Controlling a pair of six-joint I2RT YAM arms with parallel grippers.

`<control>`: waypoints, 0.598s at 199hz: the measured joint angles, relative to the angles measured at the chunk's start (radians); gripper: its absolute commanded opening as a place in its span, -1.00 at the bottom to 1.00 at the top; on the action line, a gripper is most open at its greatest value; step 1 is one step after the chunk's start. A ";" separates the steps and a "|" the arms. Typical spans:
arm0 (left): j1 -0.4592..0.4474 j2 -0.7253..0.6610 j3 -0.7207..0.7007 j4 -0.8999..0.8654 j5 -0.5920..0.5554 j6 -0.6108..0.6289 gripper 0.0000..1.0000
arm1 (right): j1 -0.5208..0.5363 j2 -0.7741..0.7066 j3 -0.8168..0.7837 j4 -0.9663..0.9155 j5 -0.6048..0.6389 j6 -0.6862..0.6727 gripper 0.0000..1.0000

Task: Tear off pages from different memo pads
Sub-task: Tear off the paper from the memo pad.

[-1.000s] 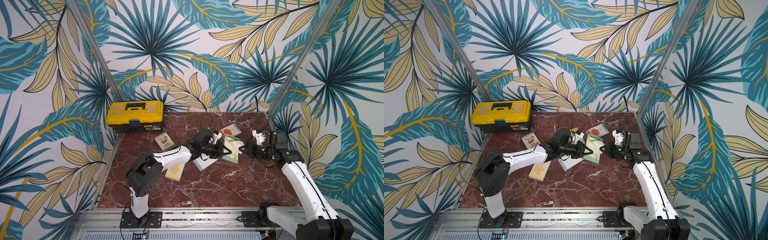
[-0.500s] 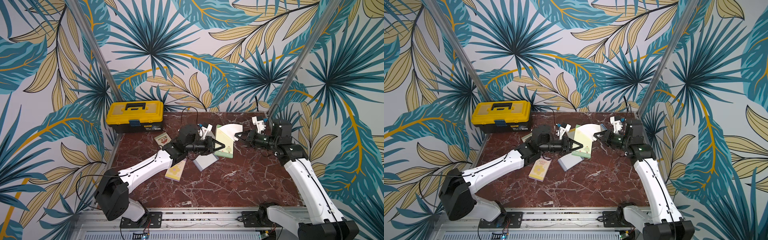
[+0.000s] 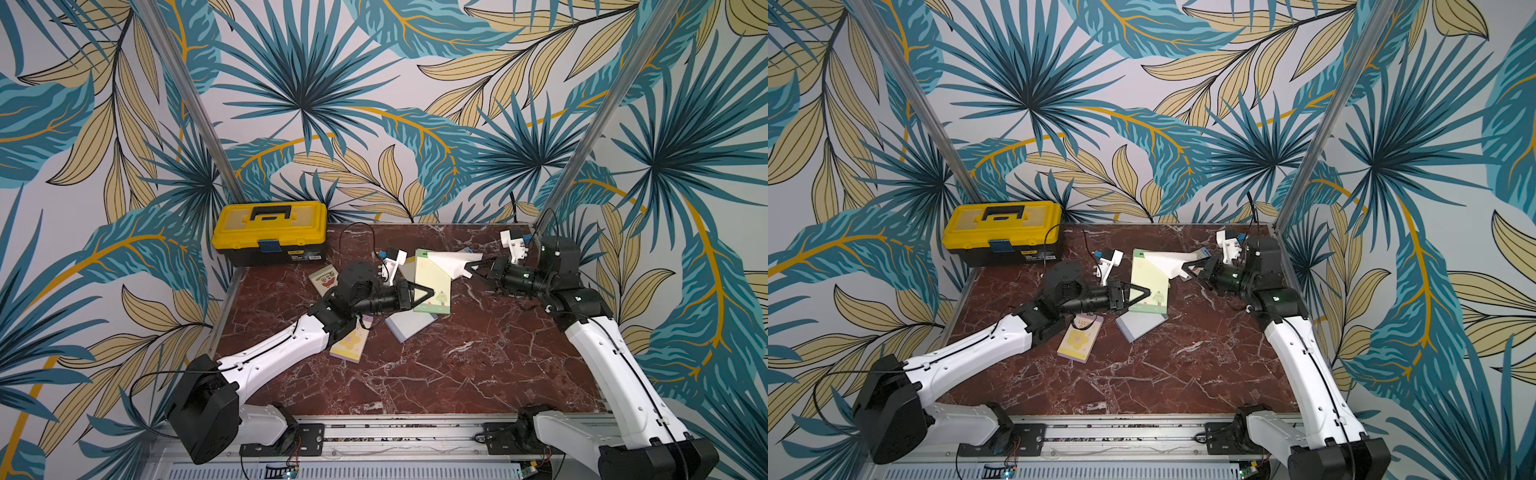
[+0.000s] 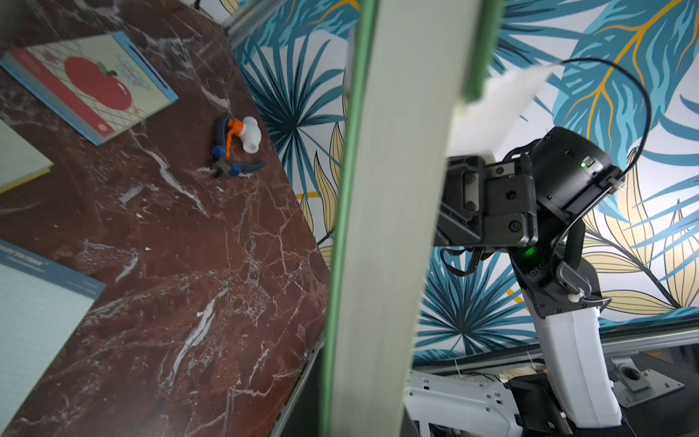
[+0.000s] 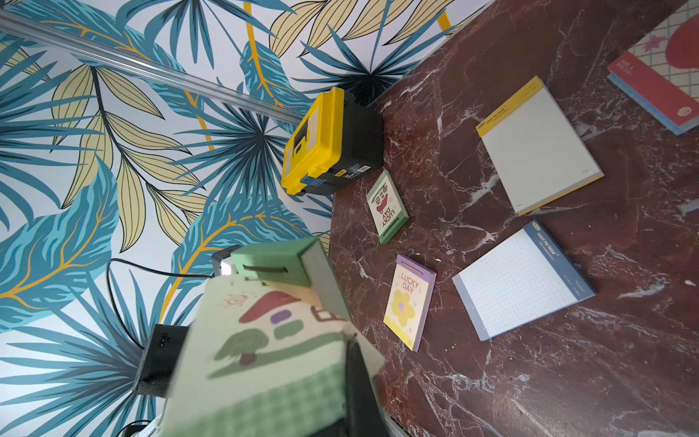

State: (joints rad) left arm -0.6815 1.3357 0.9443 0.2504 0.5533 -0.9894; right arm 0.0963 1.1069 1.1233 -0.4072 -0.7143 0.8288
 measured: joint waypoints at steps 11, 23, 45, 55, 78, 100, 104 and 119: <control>0.010 -0.007 -0.002 0.008 -0.009 0.007 -1.00 | 0.000 0.000 -0.005 0.003 0.005 0.007 -1.00; 0.013 -0.012 -0.002 0.021 -0.008 0.009 -1.00 | 0.002 0.000 -0.006 0.013 0.007 0.012 -1.00; 0.014 -0.014 -0.007 0.047 -0.001 0.006 -1.00 | 0.003 -0.003 -0.006 0.021 0.020 0.014 -1.00; 0.018 -0.019 -0.024 0.061 0.009 -0.003 -1.00 | 0.004 -0.006 -0.006 0.020 0.032 0.014 -1.00; 0.056 -0.050 -0.063 0.072 0.022 -0.029 -1.00 | 0.001 -0.010 -0.005 0.010 0.101 0.016 -1.00; 0.124 -0.118 -0.084 0.074 0.032 -0.055 -1.00 | -0.046 -0.010 -0.005 0.000 0.161 0.028 -1.00; 0.139 -0.134 -0.087 0.074 0.035 -0.059 -1.00 | -0.059 -0.009 -0.005 -0.003 0.168 0.032 -1.00; 0.187 -0.187 -0.087 0.065 0.050 -0.059 -1.00 | -0.097 -0.009 -0.010 -0.003 0.195 0.039 -1.00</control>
State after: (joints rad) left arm -0.4942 1.1488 0.8570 0.3153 0.6029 -1.0485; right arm -0.0010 1.0981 1.1137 -0.4099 -0.5198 0.8680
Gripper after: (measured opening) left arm 0.158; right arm 0.045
